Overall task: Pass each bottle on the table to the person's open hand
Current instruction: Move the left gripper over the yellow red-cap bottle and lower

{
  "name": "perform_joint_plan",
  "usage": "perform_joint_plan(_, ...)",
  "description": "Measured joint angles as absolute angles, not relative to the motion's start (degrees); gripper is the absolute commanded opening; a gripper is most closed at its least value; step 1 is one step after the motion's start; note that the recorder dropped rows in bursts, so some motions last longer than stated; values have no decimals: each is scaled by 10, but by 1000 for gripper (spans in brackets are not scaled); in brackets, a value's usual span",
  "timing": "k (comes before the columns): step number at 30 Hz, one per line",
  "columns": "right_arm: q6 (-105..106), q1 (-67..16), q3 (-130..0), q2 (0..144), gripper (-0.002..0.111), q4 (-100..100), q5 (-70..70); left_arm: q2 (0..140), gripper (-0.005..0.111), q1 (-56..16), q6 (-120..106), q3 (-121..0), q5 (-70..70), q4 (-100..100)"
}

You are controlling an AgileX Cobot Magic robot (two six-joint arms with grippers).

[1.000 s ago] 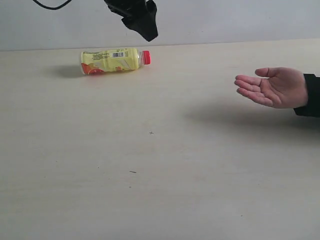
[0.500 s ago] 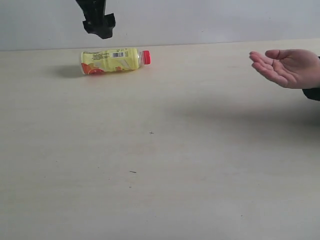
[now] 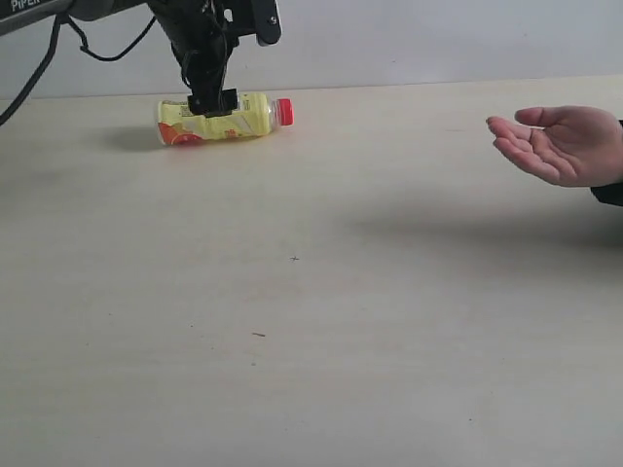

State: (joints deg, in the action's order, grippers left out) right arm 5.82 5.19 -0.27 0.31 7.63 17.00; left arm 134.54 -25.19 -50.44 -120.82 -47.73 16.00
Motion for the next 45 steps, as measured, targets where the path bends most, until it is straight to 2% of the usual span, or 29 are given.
perform_joint_plan(7, 58, 52, -3, 3, 0, 76, 170, 1371, 105, -220, -542, -1208, -411, 128)
perform_joint_plan(32, 58, 52, -3, 3, 0, 76, 170, 1420, 105, -218, -540, -1208, -329, 104)
perform_joint_plan(39, 58, 52, -3, 3, 0, 76, 170, 1420, 105, -218, -477, -1221, -382, 86)
perform_joint_plan(45, 58, 52, -3, 3, 0, 76, 170, 1420, 105, -215, -610, -1299, -484, -48)
